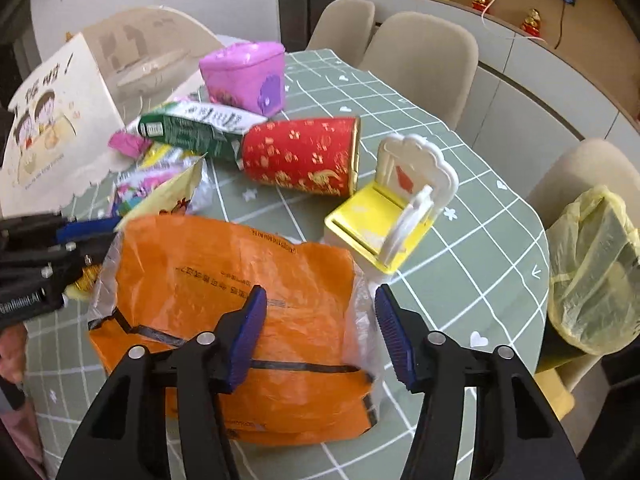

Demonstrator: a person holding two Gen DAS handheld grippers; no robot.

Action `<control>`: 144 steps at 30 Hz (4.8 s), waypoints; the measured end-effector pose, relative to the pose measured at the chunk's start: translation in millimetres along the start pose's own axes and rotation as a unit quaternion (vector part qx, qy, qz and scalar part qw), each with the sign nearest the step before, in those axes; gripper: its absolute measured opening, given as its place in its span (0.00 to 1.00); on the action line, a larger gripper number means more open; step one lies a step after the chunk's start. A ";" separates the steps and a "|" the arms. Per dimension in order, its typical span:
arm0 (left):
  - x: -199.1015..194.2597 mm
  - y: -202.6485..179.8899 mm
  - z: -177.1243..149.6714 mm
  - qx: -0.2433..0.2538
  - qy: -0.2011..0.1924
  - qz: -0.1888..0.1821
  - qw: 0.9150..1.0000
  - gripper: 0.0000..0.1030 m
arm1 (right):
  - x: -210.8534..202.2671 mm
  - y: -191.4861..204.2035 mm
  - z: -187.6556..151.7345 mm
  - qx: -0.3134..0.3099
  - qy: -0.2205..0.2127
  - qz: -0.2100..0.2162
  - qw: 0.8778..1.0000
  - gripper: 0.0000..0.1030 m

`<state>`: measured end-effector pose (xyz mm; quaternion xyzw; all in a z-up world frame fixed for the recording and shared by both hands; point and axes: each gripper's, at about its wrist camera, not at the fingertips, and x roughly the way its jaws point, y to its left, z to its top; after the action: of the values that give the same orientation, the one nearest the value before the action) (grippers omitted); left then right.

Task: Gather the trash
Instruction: 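Grasp the orange plastic bag with the right tool while the left holds the chip bag, then carry both items to the yellow trash bag and release them inside, then move both tools back over the table toward the remaining wrappers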

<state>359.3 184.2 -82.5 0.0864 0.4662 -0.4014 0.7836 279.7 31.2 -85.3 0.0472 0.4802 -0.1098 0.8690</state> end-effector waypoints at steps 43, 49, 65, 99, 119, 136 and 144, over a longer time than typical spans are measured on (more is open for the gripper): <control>-53.2 -111.7 92.7 -0.075 -0.066 0.079 0.992 0.25 | -101.5 -191.6 44.9 -0.009 -0.097 0.124 0.987 0.09; -35.9 -223.8 123.5 -0.073 -0.084 0.065 0.992 0.25 | -128.4 -289.9 45.0 -0.040 -0.135 0.083 0.986 0.09; 81.1 -391.4 187.3 -0.089 -0.076 -0.037 0.992 0.25 | -53.4 -470.5 35.1 -0.099 -0.110 -0.098 0.984 0.09; 266.3 -475.6 204.5 -0.002 0.094 0.068 0.993 0.25 | -67.9 -571.2 -12.0 0.055 -0.138 0.057 0.987 0.41; 195.8 -468.8 188.9 -0.031 0.007 0.070 0.997 0.41 | -68.1 -559.9 -12.3 0.069 -0.139 0.067 0.986 0.41; 49.5 -318.0 100.4 -0.146 -0.083 0.188 0.968 0.41 | -91.9 -389.7 9.3 -0.025 -0.125 0.144 0.981 0.53; -0.9 -227.4 41.3 -0.200 -0.082 0.227 0.950 0.41 | -73.3 -275.4 20.5 -0.057 -0.100 0.172 0.978 0.53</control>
<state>225.0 12.9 -4.7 -0.0014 0.4390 -0.1168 0.8909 193.8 -229.5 -5.9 0.0682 0.3813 0.0647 0.9196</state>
